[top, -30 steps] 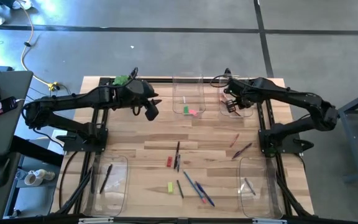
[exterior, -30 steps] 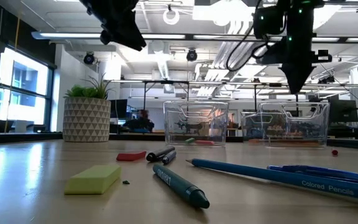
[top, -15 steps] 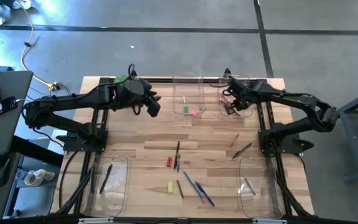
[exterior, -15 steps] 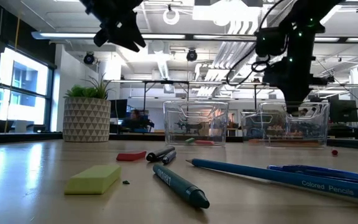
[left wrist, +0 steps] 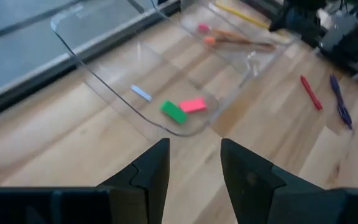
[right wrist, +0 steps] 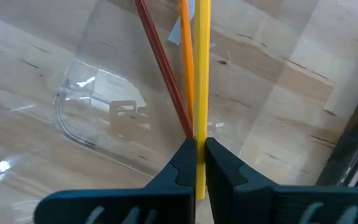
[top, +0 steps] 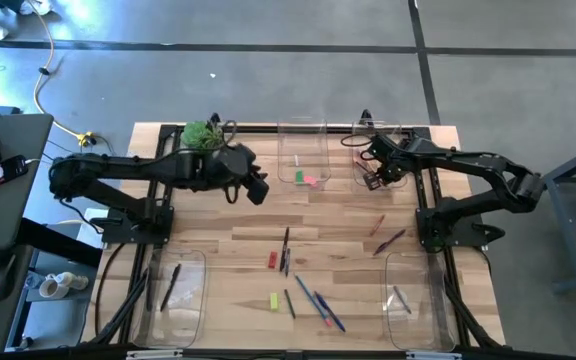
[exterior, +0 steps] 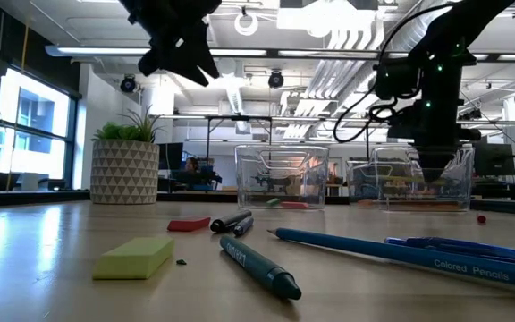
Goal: Sort crayons/erasers/pens/pencils in bins
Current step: Put the yellow pencil into the top right transparent bin, then put the red eraser into the top right transparent bin
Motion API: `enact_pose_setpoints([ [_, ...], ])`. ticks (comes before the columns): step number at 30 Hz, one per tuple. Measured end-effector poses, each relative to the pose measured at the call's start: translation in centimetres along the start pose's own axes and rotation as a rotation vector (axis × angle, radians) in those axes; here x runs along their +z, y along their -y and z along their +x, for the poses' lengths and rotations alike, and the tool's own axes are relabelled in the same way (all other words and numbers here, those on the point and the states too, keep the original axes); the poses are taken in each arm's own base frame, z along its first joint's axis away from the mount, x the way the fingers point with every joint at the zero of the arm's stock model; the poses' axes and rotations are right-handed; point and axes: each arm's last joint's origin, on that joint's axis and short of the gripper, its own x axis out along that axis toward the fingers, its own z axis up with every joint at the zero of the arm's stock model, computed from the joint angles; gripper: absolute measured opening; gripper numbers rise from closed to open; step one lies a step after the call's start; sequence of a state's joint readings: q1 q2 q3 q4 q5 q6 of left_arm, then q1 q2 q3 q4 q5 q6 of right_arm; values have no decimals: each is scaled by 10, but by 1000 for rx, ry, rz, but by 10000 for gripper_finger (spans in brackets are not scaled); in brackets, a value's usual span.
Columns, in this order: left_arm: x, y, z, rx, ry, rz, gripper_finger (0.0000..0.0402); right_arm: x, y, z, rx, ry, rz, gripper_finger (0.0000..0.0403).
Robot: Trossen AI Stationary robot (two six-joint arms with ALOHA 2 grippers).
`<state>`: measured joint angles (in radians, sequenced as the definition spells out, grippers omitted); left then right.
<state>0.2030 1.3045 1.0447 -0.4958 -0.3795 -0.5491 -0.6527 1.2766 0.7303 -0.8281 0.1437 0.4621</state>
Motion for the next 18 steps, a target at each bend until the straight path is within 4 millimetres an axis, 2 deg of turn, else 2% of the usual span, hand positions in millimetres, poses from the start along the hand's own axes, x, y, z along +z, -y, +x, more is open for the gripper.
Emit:
enact_pose_setpoints([
  [4, -10, 11, 9, -28, -59, -21, 131, 1, -1, 0, 6, 14, -23, 8],
  [9, -22, 23, 18, -67, -130, -63, 131, 2, 0, 0, 6, 16, -35, 39],
  [18, -32, 35, 17, -116, -197, -133, 131, 3, 0, 0, 2, 28, -118, 102],
])
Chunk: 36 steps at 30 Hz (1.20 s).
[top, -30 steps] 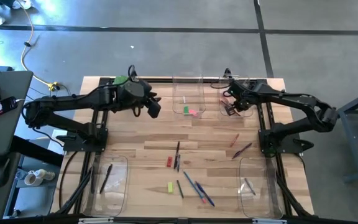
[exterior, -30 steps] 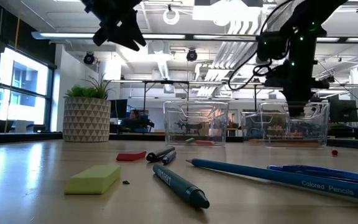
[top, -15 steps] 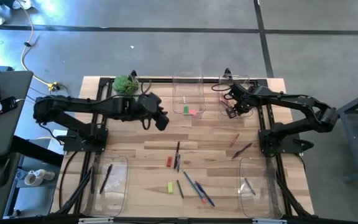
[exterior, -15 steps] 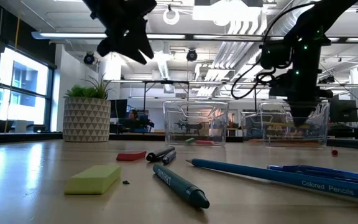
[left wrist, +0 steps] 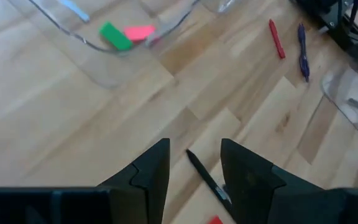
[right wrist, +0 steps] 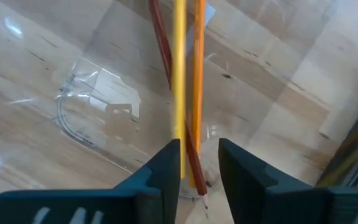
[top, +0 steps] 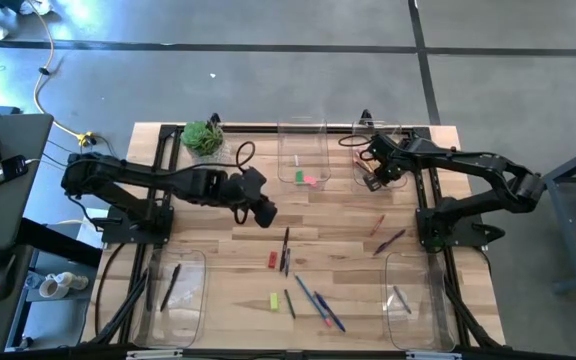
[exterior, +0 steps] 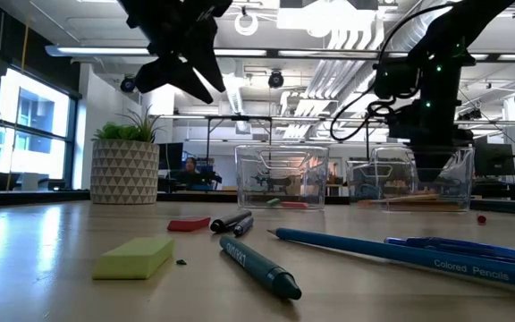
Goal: Sort crayons/erasers/pens/pencils in bins
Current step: Put the red eraser into the top right transparent bin
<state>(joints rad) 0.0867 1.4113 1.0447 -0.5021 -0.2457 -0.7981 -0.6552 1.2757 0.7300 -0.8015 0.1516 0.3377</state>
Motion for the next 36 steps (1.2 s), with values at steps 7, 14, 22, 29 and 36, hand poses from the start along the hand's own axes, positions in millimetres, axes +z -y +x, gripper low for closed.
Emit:
enact_pose_setpoints([
  [7, 5, 5, -13, 24, -52, -19, 131, 1, 0, -5, 18, 38, -26, 110],
  [14, 17, 9, -36, 93, -94, -66, 131, -3, 5, -26, 53, 143, -2, 110],
  [22, 2, 17, -39, 142, -144, -212, 131, -9, 11, -51, 103, 291, 22, 110],
  [29, -18, 29, -19, 199, -217, -273, 131, -9, 12, -54, 110, 317, 19, 110],
  [36, -38, 43, -9, 193, -320, -320, 131, -9, 12, -54, 106, 317, -8, 110],
])
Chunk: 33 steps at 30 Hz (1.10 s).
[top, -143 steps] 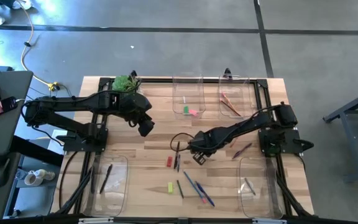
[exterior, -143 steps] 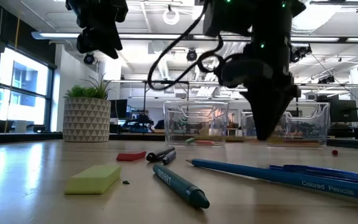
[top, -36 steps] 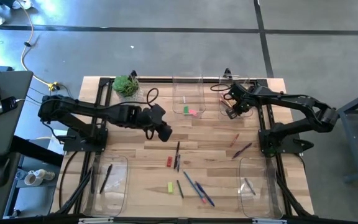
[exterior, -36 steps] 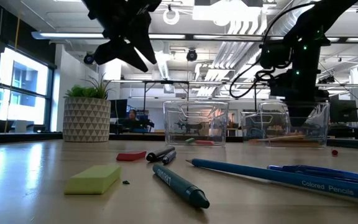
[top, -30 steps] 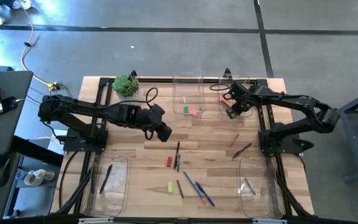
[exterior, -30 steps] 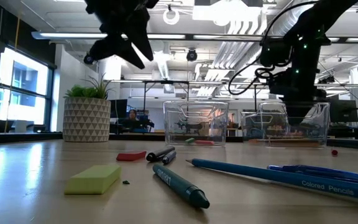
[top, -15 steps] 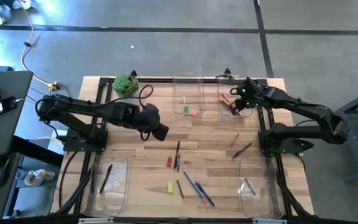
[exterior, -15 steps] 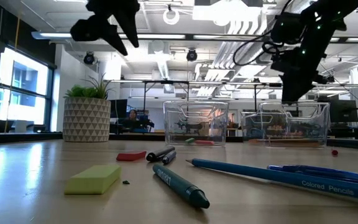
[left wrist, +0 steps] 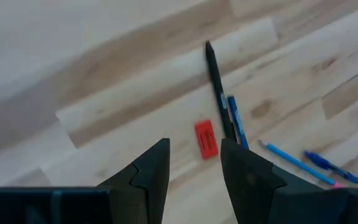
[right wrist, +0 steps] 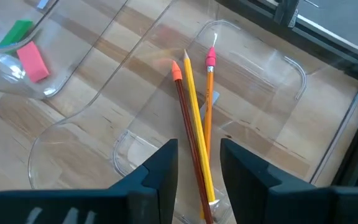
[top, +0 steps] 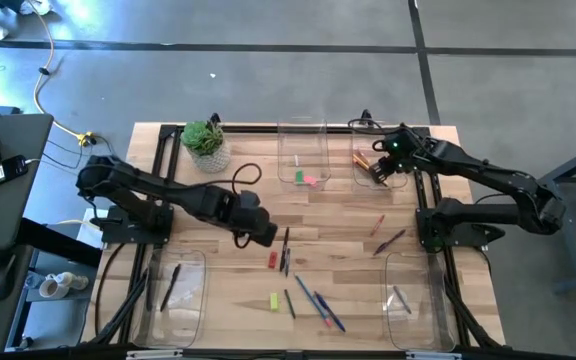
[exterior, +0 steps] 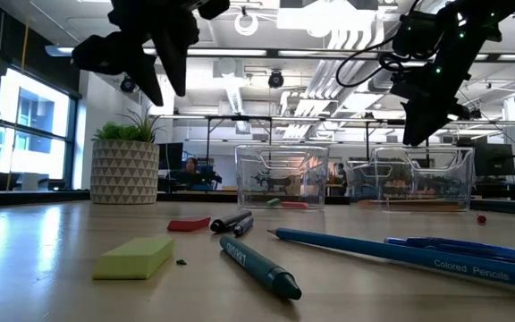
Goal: Sort crayons/erasers/pens/pencils in bins
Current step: Put the red eraser into the top right transparent bin
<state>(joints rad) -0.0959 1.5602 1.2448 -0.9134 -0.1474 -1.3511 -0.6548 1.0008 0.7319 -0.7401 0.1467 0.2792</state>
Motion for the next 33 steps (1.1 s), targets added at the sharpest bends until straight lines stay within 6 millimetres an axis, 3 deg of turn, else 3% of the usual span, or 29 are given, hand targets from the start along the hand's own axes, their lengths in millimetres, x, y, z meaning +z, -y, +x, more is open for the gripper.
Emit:
enact_pose_setpoints([
  [16, -25, 27, -36, -126, 40, -50, 131, 0, 0, 0, 0, 1, -11, 110],
  [33, -46, 42, 41, 77, 20, -65, 131, 0, 0, 0, 1, 4, -8, 110],
])
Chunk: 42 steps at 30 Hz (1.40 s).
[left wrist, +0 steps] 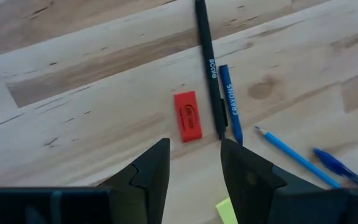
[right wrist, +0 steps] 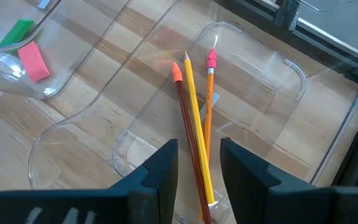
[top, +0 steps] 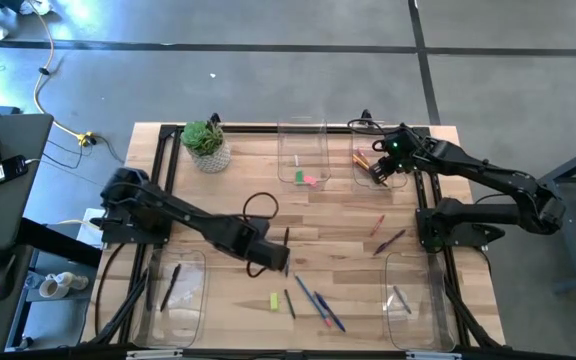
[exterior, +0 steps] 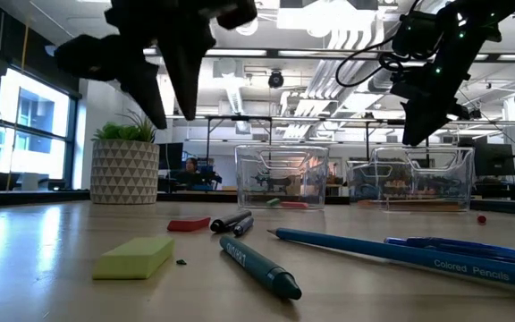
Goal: Sort crayons/erasers/pens/pencils in bins
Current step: Put the red eraser into the top right transparent bin
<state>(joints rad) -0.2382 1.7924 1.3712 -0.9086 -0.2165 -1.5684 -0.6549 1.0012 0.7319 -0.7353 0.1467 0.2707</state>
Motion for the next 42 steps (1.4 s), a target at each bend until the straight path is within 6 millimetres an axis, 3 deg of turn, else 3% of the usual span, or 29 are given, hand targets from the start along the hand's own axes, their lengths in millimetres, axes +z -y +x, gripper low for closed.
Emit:
enact_pose_setpoints([
  [16, -11, 14, 52, 16, -3, 10, 131, 0, 0, 0, 0, 0, -2, 110],
  [32, -16, 15, 81, 60, 9, 38, 131, 0, 0, 0, 0, -2, -10, 110],
  [42, -16, 11, 83, 107, 25, 57, 131, -1, 0, 0, -1, -7, -11, 110],
])
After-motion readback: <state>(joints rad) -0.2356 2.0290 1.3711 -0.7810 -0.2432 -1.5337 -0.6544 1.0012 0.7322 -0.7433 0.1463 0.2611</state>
